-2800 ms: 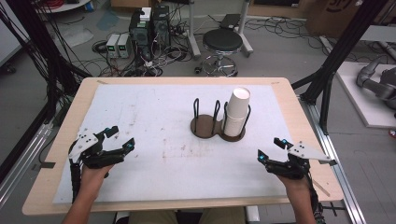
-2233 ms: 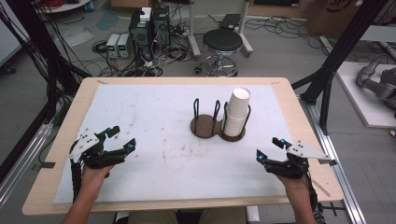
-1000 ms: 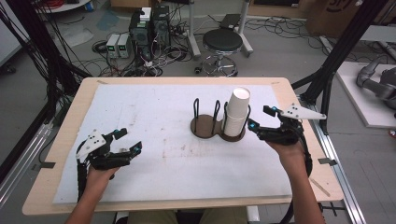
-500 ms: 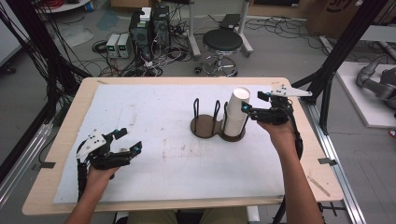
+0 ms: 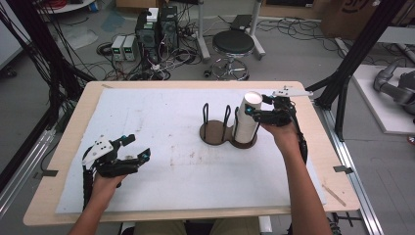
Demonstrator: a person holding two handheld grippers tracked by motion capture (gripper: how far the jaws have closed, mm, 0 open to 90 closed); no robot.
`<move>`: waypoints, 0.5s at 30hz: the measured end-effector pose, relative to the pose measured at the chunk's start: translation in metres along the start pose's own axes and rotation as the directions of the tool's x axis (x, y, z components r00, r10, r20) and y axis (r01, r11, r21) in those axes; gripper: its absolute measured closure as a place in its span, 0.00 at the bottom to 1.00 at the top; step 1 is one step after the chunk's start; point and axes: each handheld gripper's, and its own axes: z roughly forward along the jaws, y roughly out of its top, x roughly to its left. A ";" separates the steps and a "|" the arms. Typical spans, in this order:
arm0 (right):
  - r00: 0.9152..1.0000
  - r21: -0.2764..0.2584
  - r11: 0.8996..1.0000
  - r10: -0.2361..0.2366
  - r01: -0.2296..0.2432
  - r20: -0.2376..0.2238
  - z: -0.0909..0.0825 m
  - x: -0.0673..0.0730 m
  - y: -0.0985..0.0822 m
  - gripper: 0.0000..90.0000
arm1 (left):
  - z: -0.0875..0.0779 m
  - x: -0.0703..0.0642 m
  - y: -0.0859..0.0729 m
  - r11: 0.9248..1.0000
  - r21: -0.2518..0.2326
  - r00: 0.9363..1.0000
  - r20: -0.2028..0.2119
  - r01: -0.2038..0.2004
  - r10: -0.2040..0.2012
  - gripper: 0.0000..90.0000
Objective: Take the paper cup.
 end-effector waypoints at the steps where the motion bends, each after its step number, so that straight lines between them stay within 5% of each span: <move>1: 1.000 -0.002 1.000 0.005 -0.005 -0.004 0.001 0.000 0.000 0.22 | 0.000 0.000 0.000 1.000 0.000 1.000 0.000 0.000 0.000 0.18; 15: 1.000 -0.008 1.000 -0.015 0.015 -0.023 0.010 0.001 0.003 0.34 | -0.001 0.001 0.000 1.000 0.000 1.000 0.001 0.004 -0.004 0.18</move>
